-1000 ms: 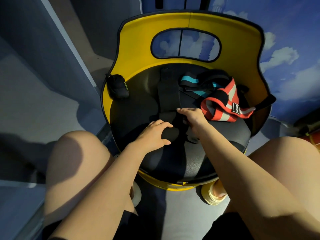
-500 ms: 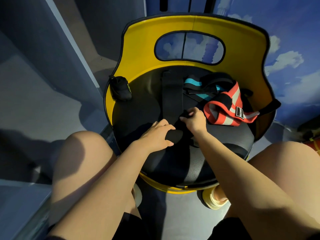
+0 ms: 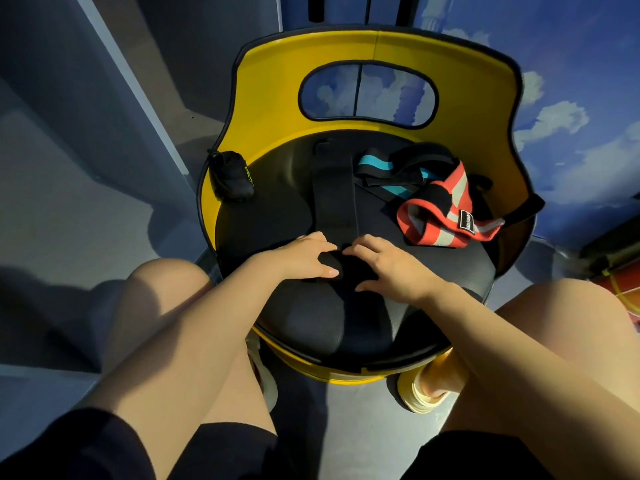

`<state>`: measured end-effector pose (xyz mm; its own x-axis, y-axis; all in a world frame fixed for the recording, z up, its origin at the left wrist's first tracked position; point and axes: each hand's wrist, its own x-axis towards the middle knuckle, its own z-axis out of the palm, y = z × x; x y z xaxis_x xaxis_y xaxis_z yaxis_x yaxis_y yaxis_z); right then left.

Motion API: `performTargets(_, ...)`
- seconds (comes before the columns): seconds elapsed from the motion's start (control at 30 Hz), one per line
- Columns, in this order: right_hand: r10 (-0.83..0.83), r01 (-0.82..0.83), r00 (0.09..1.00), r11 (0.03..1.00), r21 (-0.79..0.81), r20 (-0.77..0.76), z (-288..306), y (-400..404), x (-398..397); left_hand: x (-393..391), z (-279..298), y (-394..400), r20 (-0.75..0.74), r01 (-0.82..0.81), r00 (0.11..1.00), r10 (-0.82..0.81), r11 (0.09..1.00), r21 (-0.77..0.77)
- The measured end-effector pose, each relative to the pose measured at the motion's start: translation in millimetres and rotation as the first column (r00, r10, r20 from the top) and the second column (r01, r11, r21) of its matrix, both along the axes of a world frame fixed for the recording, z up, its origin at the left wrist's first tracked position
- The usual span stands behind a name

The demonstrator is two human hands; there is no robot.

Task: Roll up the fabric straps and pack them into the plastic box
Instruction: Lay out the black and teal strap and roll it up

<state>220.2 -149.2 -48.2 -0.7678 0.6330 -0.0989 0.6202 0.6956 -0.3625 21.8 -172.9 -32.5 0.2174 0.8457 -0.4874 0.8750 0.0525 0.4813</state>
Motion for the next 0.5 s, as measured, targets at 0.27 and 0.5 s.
performTargets(0.27, -0.092, 0.082, 0.994, 0.987, -0.14, -0.063, 3.3, 14.5, -6.6, -2.0, 2.6, -1.4, -0.021, -0.021, 0.999, 0.028, 0.954, 0.299)
performTargets(0.5, -0.124, 0.124, 0.992, 0.961, -0.249, 0.014, 5.6, 35.8, -13.8, 6.6, -1.2, 5.4, -0.207, 0.119, 0.977, -0.049, 0.933, 0.339)
